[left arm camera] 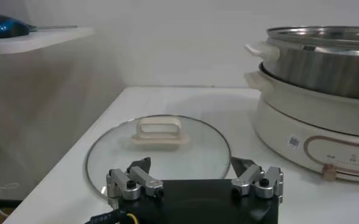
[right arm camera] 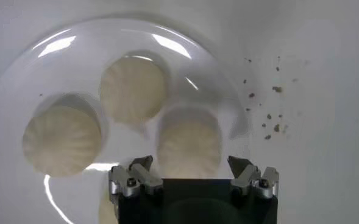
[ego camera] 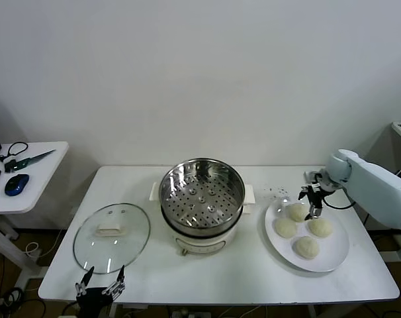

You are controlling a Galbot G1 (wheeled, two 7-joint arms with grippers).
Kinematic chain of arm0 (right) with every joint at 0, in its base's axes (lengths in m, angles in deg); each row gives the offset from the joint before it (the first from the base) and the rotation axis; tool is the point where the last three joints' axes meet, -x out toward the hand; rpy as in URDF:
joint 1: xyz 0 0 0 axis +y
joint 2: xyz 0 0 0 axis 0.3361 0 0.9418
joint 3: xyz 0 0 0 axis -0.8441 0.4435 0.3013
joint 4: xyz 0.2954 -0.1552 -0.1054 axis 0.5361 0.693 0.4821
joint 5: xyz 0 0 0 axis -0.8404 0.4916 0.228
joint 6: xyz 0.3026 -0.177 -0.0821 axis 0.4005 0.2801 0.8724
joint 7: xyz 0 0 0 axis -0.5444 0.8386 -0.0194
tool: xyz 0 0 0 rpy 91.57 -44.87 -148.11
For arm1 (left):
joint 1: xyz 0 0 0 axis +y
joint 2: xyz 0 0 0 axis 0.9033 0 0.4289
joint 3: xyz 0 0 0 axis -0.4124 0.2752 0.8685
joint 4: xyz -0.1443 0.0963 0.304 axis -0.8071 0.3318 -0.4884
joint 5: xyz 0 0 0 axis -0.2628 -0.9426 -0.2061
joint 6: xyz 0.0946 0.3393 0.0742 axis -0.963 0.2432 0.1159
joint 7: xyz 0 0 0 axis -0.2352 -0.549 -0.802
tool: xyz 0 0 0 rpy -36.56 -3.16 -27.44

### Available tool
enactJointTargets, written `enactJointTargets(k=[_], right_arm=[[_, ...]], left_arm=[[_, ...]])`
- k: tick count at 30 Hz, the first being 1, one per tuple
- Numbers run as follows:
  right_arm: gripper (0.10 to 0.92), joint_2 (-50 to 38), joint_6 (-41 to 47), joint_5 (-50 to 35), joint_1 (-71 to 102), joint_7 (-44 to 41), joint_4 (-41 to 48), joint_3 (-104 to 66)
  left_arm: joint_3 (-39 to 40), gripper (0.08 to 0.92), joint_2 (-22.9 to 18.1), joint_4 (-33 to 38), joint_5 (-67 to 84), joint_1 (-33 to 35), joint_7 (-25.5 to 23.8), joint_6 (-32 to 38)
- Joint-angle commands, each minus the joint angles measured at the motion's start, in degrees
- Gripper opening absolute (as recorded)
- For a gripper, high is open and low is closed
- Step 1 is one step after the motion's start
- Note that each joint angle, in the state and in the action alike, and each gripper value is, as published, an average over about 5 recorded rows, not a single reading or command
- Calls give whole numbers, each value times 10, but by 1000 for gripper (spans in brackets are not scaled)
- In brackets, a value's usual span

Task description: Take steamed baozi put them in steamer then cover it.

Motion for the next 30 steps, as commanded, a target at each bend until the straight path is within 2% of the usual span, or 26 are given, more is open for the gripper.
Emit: enactJointTargets(k=[1,8,17,23,30], right_arm=[[810,18,5,12,17,5,20,-21],[738,13,8,18,22,4,17,-28],[721,3,2,-7,-22,0,-3,-10],[721,-30,-39,-79,-168,-22,-83,107],[721,-1,-165,-158,-425,-54,-223,293]], left_arm=[[0,823,1,0,0,0,0,0],[2,823,0,5,0,0,0,-3],[4,823,-2,5,-2,0,0,-4],[7,823,-5,9,-3,3,0,-3],[13,823,-6,14,-6,4,0,-3]])
